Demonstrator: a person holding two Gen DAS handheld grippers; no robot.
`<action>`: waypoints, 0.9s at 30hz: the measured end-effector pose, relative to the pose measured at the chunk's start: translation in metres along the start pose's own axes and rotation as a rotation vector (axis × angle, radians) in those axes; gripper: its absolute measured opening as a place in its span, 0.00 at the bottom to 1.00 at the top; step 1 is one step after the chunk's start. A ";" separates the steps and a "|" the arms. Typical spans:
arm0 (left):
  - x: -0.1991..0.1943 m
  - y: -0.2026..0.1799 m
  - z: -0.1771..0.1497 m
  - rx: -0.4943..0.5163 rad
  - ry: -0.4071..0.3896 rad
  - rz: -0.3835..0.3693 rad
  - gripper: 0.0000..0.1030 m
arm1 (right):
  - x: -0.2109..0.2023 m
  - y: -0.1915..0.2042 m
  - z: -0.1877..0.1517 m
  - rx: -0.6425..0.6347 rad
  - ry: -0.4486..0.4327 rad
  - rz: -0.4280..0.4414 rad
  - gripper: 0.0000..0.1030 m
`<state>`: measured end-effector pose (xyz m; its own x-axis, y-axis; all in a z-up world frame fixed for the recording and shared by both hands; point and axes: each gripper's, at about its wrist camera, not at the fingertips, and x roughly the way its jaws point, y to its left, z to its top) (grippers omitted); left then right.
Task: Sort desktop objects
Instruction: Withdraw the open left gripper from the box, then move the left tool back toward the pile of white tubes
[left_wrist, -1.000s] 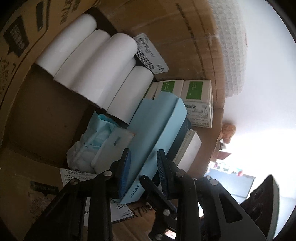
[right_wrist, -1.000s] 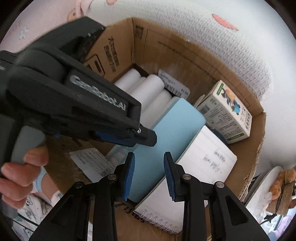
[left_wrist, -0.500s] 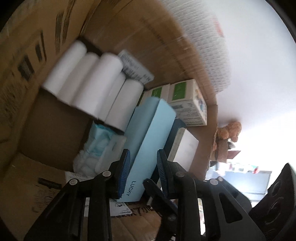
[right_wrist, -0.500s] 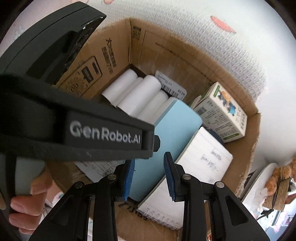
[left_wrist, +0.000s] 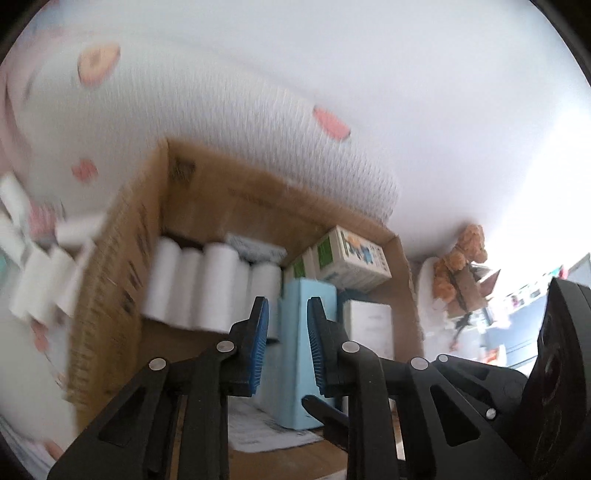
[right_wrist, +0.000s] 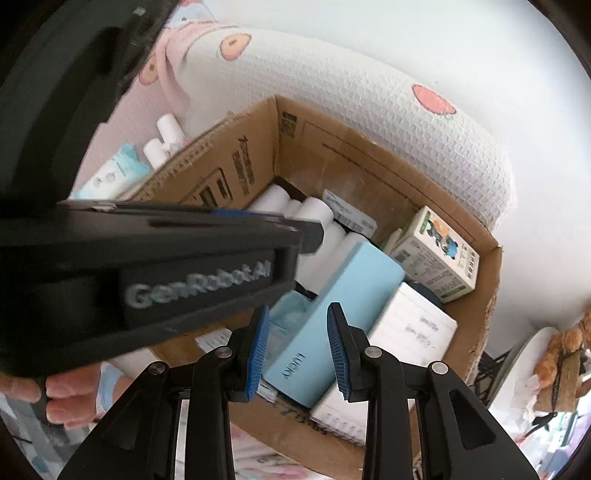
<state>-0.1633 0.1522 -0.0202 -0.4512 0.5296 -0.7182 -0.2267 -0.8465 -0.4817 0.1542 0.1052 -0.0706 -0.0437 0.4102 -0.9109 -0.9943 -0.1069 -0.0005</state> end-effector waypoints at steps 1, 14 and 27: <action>-0.005 -0.001 -0.001 0.028 -0.026 0.007 0.23 | -0.001 0.000 0.001 0.016 -0.014 0.011 0.27; -0.074 0.039 -0.041 0.184 -0.206 0.006 0.23 | -0.028 0.040 -0.024 0.117 -0.288 0.056 0.27; -0.148 0.108 -0.096 0.219 -0.411 0.006 0.53 | -0.019 0.113 -0.043 0.204 -0.562 0.177 0.28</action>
<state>-0.0385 -0.0121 -0.0140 -0.7480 0.4962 -0.4407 -0.3796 -0.8646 -0.3292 0.0472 0.0470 -0.0712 -0.1988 0.8220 -0.5336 -0.9634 -0.0641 0.2601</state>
